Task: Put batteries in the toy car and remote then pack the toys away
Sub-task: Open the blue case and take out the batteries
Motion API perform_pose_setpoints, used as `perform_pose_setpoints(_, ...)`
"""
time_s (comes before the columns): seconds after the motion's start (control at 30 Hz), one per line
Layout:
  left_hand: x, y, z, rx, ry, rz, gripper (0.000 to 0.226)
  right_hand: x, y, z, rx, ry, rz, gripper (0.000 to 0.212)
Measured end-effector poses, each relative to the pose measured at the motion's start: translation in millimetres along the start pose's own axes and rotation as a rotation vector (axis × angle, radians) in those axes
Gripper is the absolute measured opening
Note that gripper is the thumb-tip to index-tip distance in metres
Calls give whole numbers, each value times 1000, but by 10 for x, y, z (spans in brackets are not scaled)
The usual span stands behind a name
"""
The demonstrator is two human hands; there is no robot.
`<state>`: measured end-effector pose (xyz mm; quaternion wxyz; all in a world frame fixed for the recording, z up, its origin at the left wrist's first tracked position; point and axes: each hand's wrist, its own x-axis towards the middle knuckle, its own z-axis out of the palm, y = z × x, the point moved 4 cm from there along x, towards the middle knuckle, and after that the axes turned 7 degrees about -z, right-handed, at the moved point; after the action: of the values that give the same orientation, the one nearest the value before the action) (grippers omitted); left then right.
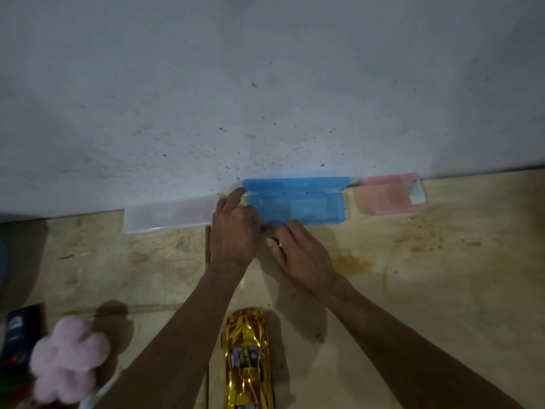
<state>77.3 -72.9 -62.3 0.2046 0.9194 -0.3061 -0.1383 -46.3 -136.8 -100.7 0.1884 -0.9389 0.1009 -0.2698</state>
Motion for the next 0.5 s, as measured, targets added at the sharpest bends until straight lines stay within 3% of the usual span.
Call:
perform_pose_setpoints(0.13, 14, -8, 7, -6, -7, -8, 11, -128, 68, 77, -143, -31, -102, 10)
perform_pose_setpoints(0.5, 26, 1, -16, -2, -14, -16, 11, -114, 147, 20, -125, 2, -133, 21)
